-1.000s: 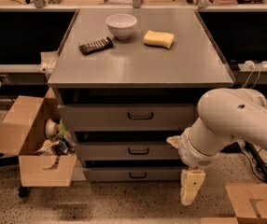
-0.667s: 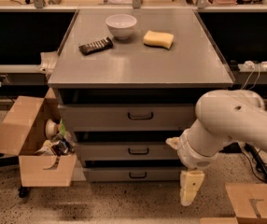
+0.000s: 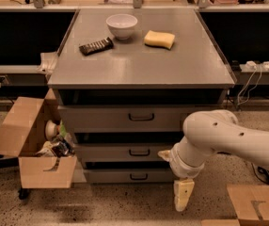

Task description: Open middle drawer

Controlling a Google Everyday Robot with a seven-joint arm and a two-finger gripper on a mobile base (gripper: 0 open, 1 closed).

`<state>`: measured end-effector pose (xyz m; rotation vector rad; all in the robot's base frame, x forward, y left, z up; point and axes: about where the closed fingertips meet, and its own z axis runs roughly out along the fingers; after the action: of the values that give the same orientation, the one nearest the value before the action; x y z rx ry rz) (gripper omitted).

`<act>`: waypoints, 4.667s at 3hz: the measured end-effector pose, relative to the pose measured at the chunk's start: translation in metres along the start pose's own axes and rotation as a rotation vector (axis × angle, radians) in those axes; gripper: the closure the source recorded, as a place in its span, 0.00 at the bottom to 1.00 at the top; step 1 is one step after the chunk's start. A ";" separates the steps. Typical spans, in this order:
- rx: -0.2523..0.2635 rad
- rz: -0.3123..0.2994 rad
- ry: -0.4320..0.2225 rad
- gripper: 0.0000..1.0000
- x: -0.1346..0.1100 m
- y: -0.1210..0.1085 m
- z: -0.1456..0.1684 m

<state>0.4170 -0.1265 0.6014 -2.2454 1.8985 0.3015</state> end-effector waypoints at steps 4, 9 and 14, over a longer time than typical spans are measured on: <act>0.174 -0.123 0.035 0.00 0.063 -0.087 0.079; 0.152 0.179 -0.057 0.26 0.159 -0.169 0.167; 0.156 0.172 -0.057 1.00 0.155 -0.179 0.152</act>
Offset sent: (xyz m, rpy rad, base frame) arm 0.0147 0.0053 -0.0448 0.0391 -0.0243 0.0262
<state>0.6137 -0.2033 0.4143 -1.9600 2.0136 0.2302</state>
